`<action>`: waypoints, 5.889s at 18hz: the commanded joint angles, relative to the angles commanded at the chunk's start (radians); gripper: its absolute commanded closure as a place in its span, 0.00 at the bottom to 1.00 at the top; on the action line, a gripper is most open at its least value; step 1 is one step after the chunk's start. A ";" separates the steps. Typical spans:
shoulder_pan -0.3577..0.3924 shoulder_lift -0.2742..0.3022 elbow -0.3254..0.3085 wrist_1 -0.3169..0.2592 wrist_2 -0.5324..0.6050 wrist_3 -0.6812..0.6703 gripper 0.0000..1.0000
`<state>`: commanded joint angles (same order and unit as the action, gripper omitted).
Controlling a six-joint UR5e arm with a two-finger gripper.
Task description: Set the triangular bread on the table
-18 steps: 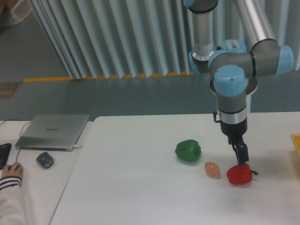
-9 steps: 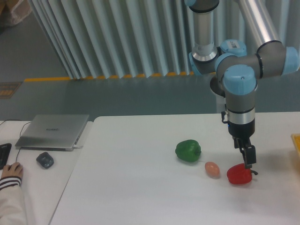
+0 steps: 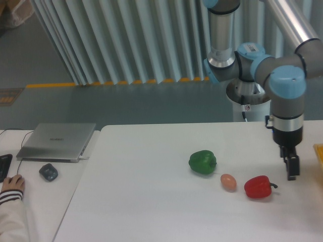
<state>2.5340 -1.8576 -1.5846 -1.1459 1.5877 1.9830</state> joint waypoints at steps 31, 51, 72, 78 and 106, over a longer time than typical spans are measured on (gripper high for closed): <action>0.193 -0.147 0.026 -0.002 0.034 0.234 0.05; 0.193 -0.129 0.141 -0.213 0.048 0.169 0.86; 0.071 -0.008 0.137 -0.517 -0.118 -0.092 0.86; 0.003 0.020 0.060 -0.515 -0.124 -0.210 0.84; -0.216 0.001 -0.032 -0.243 0.028 -0.469 0.00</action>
<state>2.3178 -1.8562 -1.6168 -1.3887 1.6153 1.5140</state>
